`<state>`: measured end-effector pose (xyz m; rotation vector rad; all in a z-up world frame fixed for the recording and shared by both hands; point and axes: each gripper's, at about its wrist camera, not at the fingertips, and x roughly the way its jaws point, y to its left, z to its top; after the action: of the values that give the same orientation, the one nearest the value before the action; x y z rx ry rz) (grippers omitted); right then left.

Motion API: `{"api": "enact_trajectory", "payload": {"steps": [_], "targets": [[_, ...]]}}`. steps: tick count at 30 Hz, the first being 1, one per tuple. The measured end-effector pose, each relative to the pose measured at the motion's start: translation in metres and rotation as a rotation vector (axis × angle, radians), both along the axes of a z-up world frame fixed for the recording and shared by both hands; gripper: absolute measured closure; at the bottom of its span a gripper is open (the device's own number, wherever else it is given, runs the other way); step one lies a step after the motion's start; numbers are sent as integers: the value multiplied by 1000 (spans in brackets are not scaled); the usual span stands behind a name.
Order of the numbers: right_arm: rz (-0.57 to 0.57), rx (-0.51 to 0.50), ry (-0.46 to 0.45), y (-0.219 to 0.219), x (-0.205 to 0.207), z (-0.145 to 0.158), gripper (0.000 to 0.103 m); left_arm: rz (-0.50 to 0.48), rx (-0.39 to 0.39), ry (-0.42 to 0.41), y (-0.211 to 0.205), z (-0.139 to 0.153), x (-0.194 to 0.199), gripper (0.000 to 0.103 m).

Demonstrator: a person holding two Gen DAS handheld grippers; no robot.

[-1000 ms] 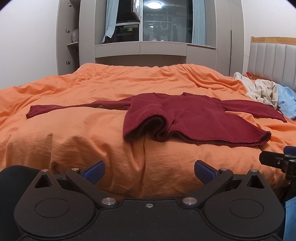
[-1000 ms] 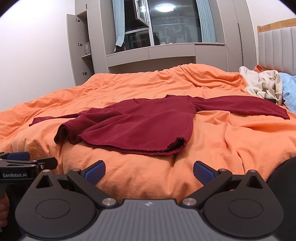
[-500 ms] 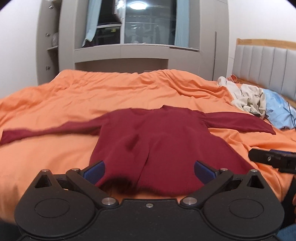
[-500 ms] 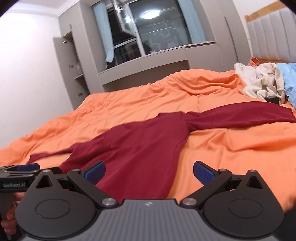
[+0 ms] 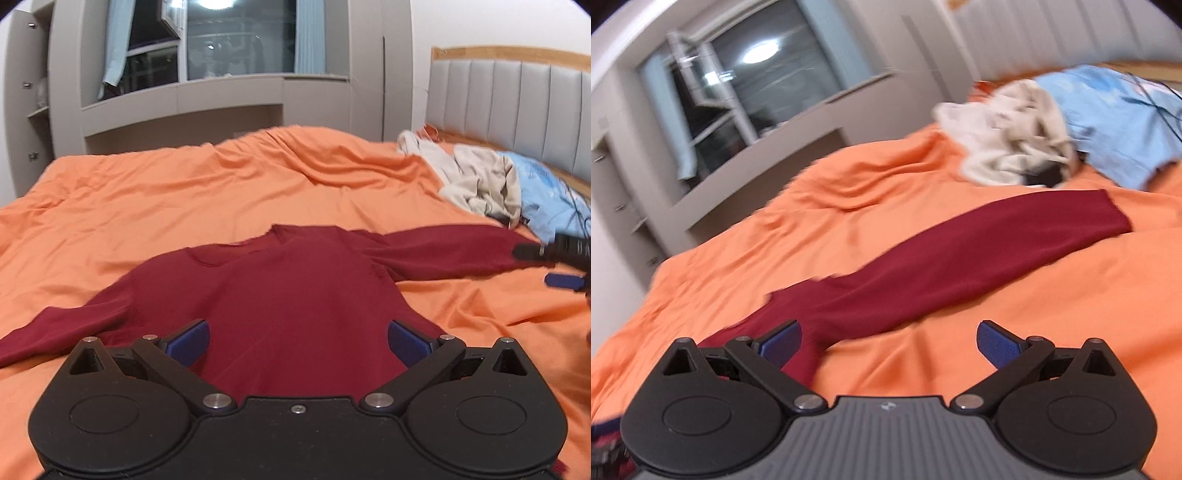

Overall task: Fold small clothes
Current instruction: 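Reach the right tool to the dark red shirt's sleeve and grasp its cuff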

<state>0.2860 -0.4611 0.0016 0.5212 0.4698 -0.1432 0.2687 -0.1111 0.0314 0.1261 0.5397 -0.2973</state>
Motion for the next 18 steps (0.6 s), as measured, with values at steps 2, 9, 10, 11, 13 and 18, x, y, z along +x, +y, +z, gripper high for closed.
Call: {"api": "enact_trajectory", "payload": {"steps": [2, 9, 10, 11, 13, 18], "targets": [[-64, 16, 31, -20, 18, -9, 0, -13, 6, 24, -4, -12, 18, 1], [-205, 109, 109, -81, 64, -43, 0, 5, -47, 110, -6, -42, 66, 1], [-220, 115, 122, -87, 67, -48, 0, 15, -54, 121, -5, -46, 72, 1], [-236, 116, 135, -92, 70, -54, 0, 27, -58, 135, -5, -49, 78, 1], [-267, 127, 147, -101, 75, -63, 0, 47, -64, 164, -3, -56, 86, 1], [-346, 195, 60, -114, 75, -75, 0, 74, -108, 239, 8, -68, 98, 1]]}}
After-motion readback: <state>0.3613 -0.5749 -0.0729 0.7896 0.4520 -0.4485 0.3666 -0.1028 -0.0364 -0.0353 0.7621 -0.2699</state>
